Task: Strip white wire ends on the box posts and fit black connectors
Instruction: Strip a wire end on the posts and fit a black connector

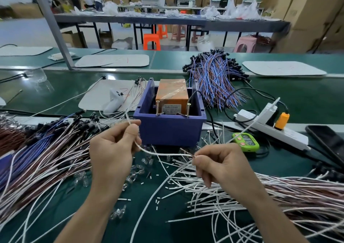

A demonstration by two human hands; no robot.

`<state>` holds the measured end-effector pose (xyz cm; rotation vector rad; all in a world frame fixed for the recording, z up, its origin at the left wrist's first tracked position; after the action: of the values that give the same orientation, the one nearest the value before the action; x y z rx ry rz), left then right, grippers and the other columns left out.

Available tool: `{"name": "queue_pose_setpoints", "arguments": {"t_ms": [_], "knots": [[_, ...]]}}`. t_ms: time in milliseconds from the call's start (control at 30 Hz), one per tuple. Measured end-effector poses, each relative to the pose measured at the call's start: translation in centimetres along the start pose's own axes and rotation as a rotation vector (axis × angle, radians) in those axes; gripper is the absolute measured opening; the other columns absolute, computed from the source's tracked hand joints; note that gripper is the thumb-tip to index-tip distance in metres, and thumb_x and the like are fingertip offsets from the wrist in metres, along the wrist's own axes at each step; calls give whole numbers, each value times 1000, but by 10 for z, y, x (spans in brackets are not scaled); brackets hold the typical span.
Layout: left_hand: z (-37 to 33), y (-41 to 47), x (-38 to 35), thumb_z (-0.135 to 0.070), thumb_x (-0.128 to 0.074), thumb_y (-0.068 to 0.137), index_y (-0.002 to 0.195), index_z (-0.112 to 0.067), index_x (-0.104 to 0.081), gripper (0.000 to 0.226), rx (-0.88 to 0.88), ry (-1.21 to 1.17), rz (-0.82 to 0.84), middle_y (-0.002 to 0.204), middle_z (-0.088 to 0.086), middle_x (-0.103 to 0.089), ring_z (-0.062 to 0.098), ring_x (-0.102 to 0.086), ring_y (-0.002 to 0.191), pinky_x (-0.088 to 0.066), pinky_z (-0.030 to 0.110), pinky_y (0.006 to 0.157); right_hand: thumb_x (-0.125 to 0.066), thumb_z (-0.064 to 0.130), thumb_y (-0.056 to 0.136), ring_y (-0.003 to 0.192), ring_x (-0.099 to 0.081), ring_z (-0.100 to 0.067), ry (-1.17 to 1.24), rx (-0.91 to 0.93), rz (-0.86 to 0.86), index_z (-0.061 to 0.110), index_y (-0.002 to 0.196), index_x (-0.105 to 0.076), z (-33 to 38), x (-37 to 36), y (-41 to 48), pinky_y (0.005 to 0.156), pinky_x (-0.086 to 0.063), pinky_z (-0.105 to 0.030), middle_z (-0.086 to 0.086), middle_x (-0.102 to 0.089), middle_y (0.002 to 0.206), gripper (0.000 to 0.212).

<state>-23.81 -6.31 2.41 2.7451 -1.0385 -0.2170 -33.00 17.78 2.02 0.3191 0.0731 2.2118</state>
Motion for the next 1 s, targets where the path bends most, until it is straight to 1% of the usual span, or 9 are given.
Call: {"name": "queue_pose_setpoints", "arguments": {"t_ms": [133, 200, 300, 400, 467, 567, 700, 867, 1000], "knots": [[-19, -12, -8, -28, -71, 95, 100, -34, -82, 13, -182, 340, 26, 51, -9, -60, 6, -34, 38, -27, 15, 39, -63, 18, 96, 44, -60, -22, -116, 6, -25, 19, 77, -75, -3, -5, 0, 46, -43, -21, -8, -70, 64, 22], [-27, -17, -14, -30, -69, 95, 102, -32, -81, 14, -246, 449, 44, 54, -11, -63, 7, -40, 39, -26, 9, 41, -64, 20, 97, 56, -67, -20, -175, 25, -120, 23, 81, -76, -2, 3, 0, 56, -52, -27, -3, -73, 70, 21], [-39, -23, -20, -23, -65, 96, 104, -26, -81, 17, -337, 595, 40, 55, -13, -61, 3, -53, 52, -38, 10, 52, -67, 15, 97, 77, -73, -13, -140, 49, -320, 32, 86, -80, 3, 22, -3, 72, -59, -24, 6, -77, 79, 24], [-43, -25, -24, -17, -62, 98, 107, -21, -79, 20, -371, 653, 36, 57, -15, -62, 0, -61, 73, -42, 8, 62, -65, 18, 99, 73, -71, -19, -51, 91, -464, 28, 84, -79, 16, 40, -4, 70, -59, -36, 0, -76, 78, 22], [-47, -26, -25, -17, -60, 98, 105, -21, -79, 21, -395, 663, 25, 62, -14, -65, -3, -61, 82, -42, 4, 66, -63, 27, 98, 59, -61, -26, -55, 130, -442, 25, 83, -77, 33, 42, 1, 58, -52, -40, -2, -71, 68, 20], [-48, -25, -29, -23, -57, 97, 96, -25, -77, 20, -408, 680, 24, 56, -13, -61, 3, -60, 80, -42, 11, 67, -64, 38, 90, 48, -46, -8, -390, 180, -344, 31, 82, -74, 58, 36, 16, 49, -39, -24, 6, -59, 55, 15], [-44, -23, -32, -29, -59, 96, 83, -25, -72, 19, -394, 709, 25, 49, -13, -54, 6, -59, 73, -42, 16, 64, -72, 28, 91, 51, -50, -13, -722, 202, -306, 28, 75, -73, 74, 25, 33, 54, -46, -34, 8, -56, 53, 15], [-41, -17, -28, -26, -63, 96, 72, -22, -69, 25, -358, 709, -3, 46, -9, -48, 11, -57, 72, -39, 13, 62, -70, 31, 90, 52, -51, -13, -770, 205, -296, 28, 75, -73, 76, 22, 40, 52, -41, -28, 12, -54, 50, 16], [-36, -12, -24, -30, -62, 95, 73, -21, -69, 25, -300, 675, -17, 62, -8, -59, 15, -55, 68, -40, 19, 63, -70, 32, 90, 54, -52, -17, -810, 188, -300, 24, 75, -74, 72, 23, 46, 56, -46, -35, 5, -56, 52, 18]]}}
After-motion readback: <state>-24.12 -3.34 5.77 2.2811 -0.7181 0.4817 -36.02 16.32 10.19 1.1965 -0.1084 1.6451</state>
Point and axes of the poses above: each hand's wrist, its own y-axis towards the middle knuckle, its own x-axis out of the back of the hand, z = x × y, the point moved 10 cm from there along y, towards the middle knuckle
